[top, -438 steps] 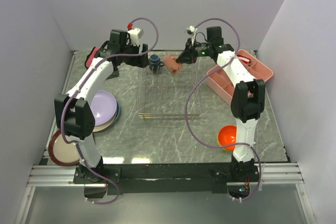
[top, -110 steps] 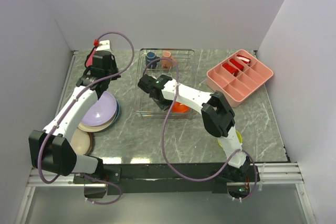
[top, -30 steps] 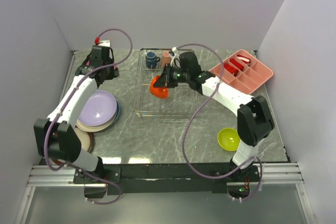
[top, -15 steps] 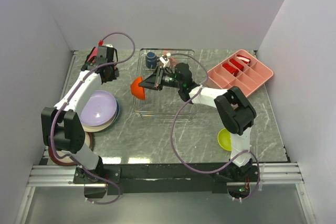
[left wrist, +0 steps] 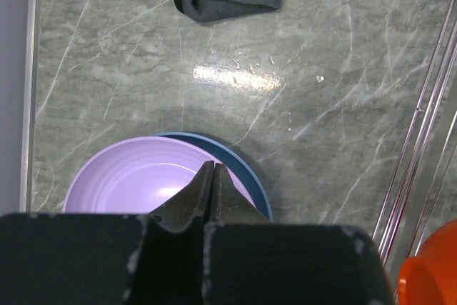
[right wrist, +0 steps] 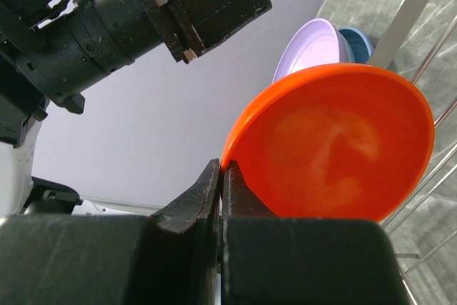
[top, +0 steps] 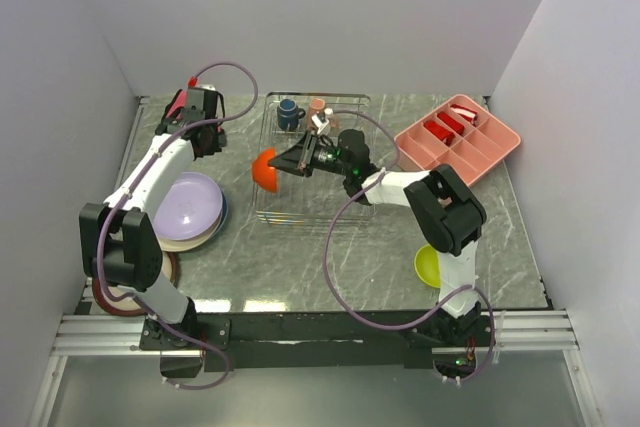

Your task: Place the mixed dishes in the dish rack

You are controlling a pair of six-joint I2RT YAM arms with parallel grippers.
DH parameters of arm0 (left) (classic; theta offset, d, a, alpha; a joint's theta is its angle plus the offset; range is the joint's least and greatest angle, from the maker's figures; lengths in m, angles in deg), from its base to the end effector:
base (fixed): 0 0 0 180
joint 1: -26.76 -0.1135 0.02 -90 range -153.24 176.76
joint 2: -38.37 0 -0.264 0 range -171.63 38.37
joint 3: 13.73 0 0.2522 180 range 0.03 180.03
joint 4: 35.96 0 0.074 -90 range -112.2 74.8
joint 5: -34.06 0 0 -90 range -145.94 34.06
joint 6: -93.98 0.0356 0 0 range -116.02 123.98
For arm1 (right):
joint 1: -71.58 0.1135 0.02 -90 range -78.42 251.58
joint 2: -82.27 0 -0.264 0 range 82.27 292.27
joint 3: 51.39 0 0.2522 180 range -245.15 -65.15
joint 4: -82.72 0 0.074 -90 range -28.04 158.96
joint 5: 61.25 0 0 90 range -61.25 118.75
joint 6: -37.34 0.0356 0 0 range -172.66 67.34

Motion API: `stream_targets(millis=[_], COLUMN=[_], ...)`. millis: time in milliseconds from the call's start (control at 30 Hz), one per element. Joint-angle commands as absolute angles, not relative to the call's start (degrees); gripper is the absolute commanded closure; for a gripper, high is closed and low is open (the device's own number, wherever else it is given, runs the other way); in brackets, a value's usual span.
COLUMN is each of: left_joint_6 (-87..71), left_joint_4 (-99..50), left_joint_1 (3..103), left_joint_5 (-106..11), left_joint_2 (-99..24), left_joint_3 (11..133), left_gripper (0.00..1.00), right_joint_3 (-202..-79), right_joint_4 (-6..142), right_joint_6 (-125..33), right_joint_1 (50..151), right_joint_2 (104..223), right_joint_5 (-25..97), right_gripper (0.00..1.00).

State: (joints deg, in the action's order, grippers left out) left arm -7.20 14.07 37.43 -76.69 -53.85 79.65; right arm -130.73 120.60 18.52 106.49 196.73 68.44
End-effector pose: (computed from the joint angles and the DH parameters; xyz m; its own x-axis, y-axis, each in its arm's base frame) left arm 0.3492 -0.0530 0.3016 -0.7153 -0.0497 -0.6970 -0.1983 0.9709 0.1343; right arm 0.3452 0.2687 0.2136 -0.8992 0.2606 -0.3513 -0.3482 0.0597 0.9355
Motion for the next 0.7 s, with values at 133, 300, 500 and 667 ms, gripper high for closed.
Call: stream_targets(millis=[133,300,500,667], left_joint_6=[-7.97,-8.59,-7.62,-7.01], left_joint_4=[13.04,13.13,12.95,13.39], left_joint_1=[37.3,37.74,39.06,39.41], left_joint_5=[-73.34,-71.93,-73.51,-74.57], left_joint_2=[-53.38,-54.7,-55.14,-54.53], left_joint_3=[79.22,80.54,81.68,80.72], left_gripper=[0.99,0.99,0.99,0.99], right_joint_3=[-125.63,-124.74,-127.11,-128.61], right_joint_4=[120.1,119.15,120.02,122.49], right_joint_6=[18.98,18.53,20.64,23.19], right_joint_1=[104.97,104.97,104.89,104.97], right_joint_2=[190.13,188.62,193.98,198.2], right_joint_5=[66.02,64.79,65.05,64.97], right_gripper=[1.0,1.0,1.0,1.0])
